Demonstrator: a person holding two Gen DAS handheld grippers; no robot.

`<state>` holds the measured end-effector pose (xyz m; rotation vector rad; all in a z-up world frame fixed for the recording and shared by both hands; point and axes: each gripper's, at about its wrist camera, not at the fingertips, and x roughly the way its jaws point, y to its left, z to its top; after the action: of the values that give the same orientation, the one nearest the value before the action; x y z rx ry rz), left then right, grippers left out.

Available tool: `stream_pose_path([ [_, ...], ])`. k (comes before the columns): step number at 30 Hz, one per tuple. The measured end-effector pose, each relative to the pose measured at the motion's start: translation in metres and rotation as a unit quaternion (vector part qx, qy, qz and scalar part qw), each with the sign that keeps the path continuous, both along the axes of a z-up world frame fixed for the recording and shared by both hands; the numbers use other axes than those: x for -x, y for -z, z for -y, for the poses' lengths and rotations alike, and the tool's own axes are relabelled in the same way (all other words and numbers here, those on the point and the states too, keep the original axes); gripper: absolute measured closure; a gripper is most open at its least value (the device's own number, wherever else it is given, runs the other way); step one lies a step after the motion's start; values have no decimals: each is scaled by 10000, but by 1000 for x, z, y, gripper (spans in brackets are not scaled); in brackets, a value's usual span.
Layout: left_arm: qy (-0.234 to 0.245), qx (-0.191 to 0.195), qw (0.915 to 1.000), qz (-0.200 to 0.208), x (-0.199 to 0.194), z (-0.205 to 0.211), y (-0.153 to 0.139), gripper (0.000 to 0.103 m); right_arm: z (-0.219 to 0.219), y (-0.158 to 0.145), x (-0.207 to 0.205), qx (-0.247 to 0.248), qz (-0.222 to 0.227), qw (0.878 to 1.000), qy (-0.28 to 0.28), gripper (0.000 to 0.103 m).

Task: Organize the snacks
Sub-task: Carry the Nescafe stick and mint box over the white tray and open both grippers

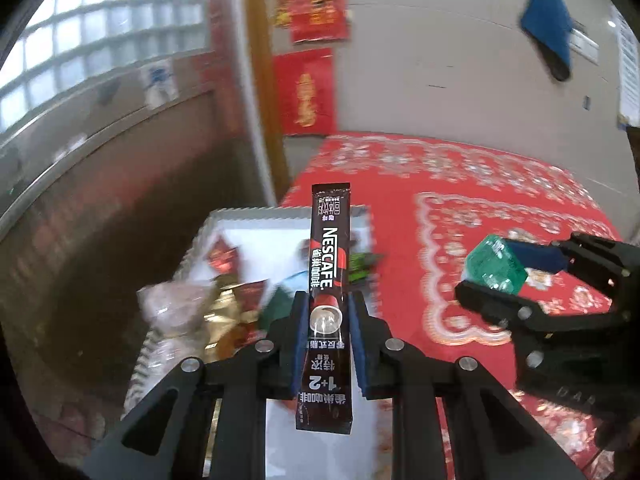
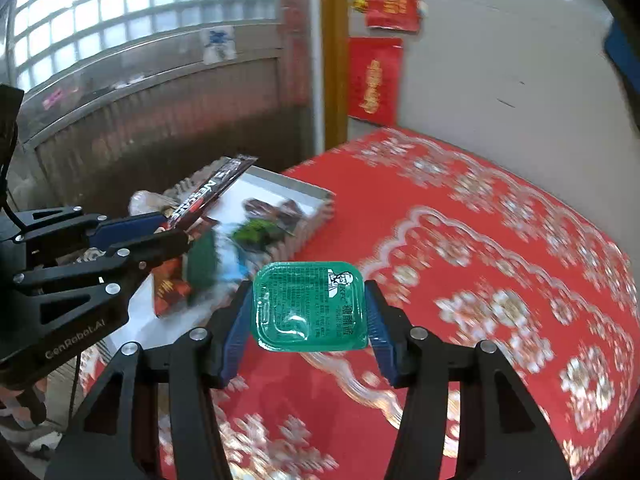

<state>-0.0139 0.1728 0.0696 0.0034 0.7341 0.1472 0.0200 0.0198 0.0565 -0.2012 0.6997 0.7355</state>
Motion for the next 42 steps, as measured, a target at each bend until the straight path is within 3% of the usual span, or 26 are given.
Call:
stream_pose_path([
  [9, -479, 98, 9982, -354, 12, -59, 32, 83, -71, 17, -20, 94, -219, 9987, -450, 51],
  [17, -535, 147, 9970, -531, 11, -71, 56, 83, -122, 39, -35, 298, -408, 9970, -591, 51],
  [29, -687, 77, 9962, -527, 7, -73, 66, 79, -139, 55, -32, 376, -520, 9949, -777, 50],
  [31, -748, 86, 9959, -510, 6, -74, 66, 78, -136, 54, -31, 281, -520, 9951, -793, 39],
  [32, -776, 58, 9956, -518, 6, -73, 67, 78, -134, 53, -30, 219, -523, 9953, -780, 39],
  [34, -818, 45, 9953, -525, 6, -73, 67, 72, -132, 50, -28, 157, -495, 9956, -784, 36],
  [39, -995, 58, 9942, -394, 9, -75, 63, 29, -122, 42, -21, -7, -433, 9962, -762, 33],
  [42, -1048, -21, 9939, -348, 12, -73, 60, 28, -117, 38, -16, -58, -367, 9966, -741, 32],
])
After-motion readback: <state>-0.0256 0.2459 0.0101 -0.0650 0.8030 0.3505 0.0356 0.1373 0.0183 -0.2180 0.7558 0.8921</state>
